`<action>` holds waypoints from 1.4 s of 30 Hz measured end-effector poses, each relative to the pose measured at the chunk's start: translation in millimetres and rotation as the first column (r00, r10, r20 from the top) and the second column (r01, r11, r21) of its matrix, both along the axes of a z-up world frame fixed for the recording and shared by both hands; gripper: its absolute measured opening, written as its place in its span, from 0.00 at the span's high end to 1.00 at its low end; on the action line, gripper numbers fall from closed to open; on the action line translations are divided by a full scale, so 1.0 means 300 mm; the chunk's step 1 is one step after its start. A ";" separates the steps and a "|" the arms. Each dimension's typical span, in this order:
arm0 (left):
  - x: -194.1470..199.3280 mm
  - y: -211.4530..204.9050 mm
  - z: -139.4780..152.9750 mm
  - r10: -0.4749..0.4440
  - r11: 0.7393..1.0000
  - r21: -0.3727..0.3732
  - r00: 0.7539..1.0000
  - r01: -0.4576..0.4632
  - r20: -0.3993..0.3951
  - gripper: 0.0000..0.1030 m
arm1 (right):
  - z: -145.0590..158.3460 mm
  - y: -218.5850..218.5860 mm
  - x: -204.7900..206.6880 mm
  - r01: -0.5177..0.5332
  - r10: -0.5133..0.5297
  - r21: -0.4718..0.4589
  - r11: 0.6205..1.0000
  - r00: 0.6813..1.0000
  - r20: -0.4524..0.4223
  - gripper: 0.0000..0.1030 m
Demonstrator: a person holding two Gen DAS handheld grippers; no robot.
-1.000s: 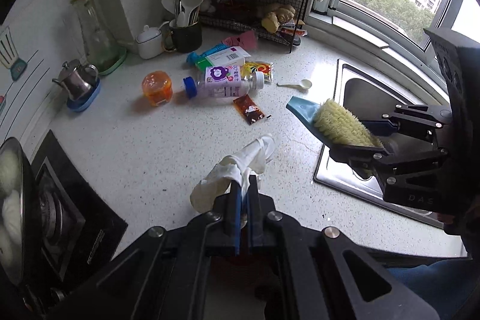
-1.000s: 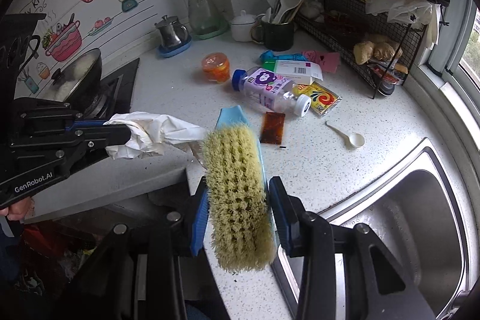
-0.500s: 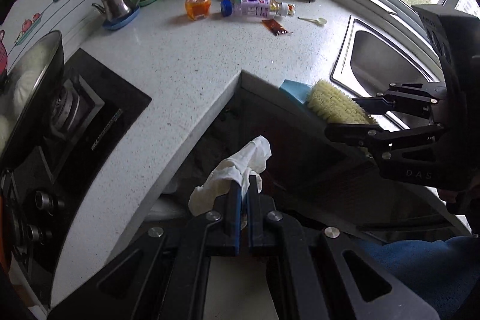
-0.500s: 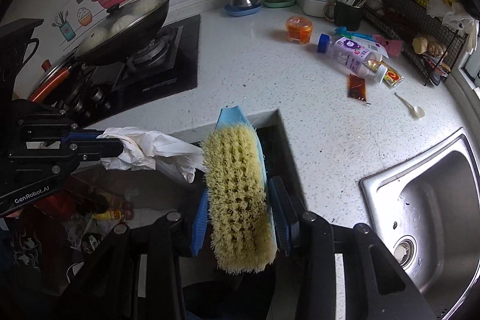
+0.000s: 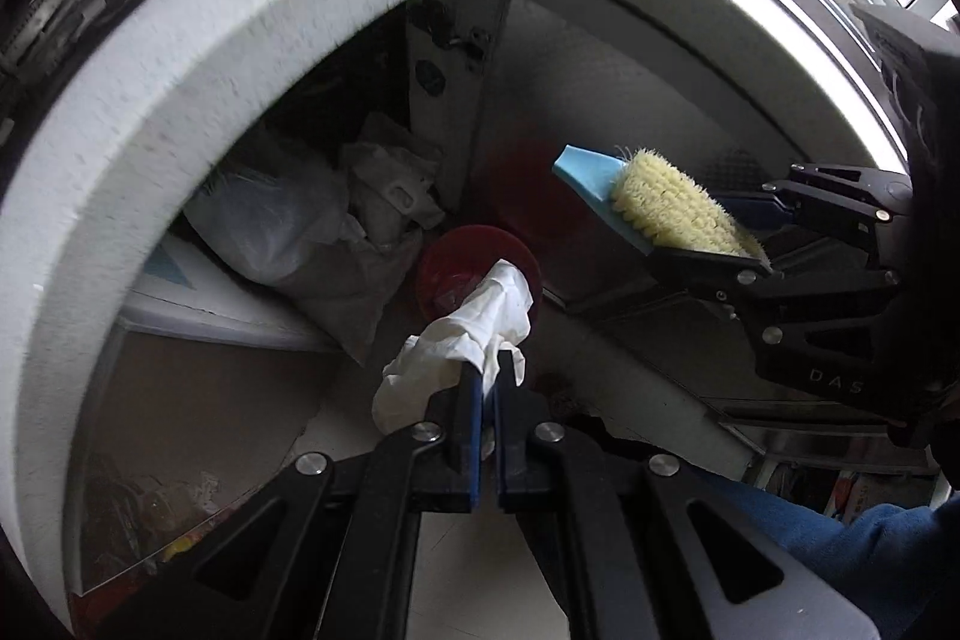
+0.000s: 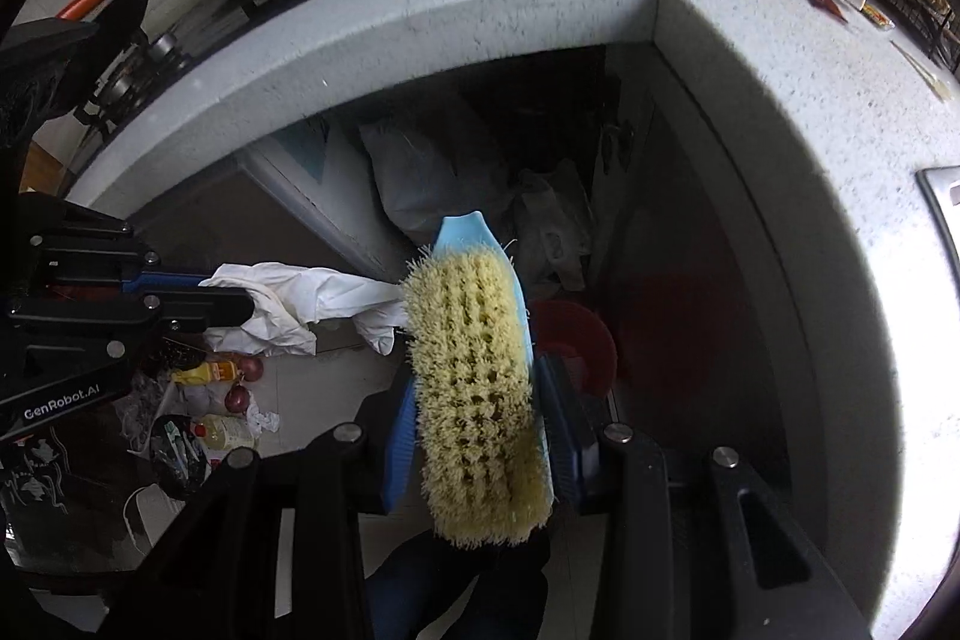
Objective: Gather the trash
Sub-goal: 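Carry the gloves and brush down toward the cabinet bin with both tools, then open the left tool over the red bin while the right releases the brush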
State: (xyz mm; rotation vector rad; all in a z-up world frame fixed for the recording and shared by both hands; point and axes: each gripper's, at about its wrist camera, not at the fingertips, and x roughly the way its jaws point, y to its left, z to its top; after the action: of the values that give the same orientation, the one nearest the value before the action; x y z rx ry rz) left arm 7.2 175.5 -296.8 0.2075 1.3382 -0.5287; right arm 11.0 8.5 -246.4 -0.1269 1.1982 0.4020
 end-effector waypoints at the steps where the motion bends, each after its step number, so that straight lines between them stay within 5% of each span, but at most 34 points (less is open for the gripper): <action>1: 0.013 -0.006 -0.053 0.000 1.000 0.000 1.000 0.000 -0.008 0.98 | -0.043 -0.003 0.006 0.001 -0.001 -0.011 1.000 1.000 0.000 0.65; 12: 0.132 -0.129 -0.563 -0.096 0.995 0.006 0.995 0.096 -0.035 0.98 | -0.517 -0.101 0.123 0.097 -0.097 -0.009 0.995 0.995 -0.029 0.65; 20: 0.199 -0.193 -0.872 -0.118 0.993 -0.015 0.990 0.117 -0.073 0.98 | -0.761 -0.108 0.164 0.149 -0.150 -0.022 0.989 0.988 -0.044 0.65; 32: 0.266 -0.237 -1.140 -0.087 0.996 0.016 0.992 0.089 -0.089 0.96 | -0.976 -0.170 0.211 0.250 -0.252 -0.033 0.968 0.965 -0.077 0.65; 34: 0.267 -0.245 -1.158 -0.084 0.996 0.022 0.992 0.086 -0.092 0.85 | -0.985 -0.172 0.210 0.253 -0.255 -0.031 0.967 0.964 -0.075 0.65; 38: 0.270 -0.229 -1.176 -0.061 0.998 0.028 0.994 0.064 -0.093 0.36 | -1.001 -0.175 0.205 0.239 -0.242 -0.040 0.970 0.967 -0.077 0.65; 40: 0.271 -0.212 -1.171 -0.055 0.998 0.021 0.995 0.057 -0.088 0.23 | -1.004 -0.178 0.206 0.240 -0.242 -0.039 0.970 0.967 -0.082 0.65; 42: 0.269 -0.195 -1.154 -0.049 0.998 0.034 0.998 0.051 -0.049 0.21 | -1.005 -0.178 0.208 0.241 -0.244 -0.041 0.970 0.966 -0.090 0.65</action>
State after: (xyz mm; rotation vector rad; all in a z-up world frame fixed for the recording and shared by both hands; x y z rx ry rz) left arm 87.8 116.9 -643.1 0.2591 1.3930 -0.5556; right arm 73.5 -44.9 -548.0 0.0146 1.2961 0.1765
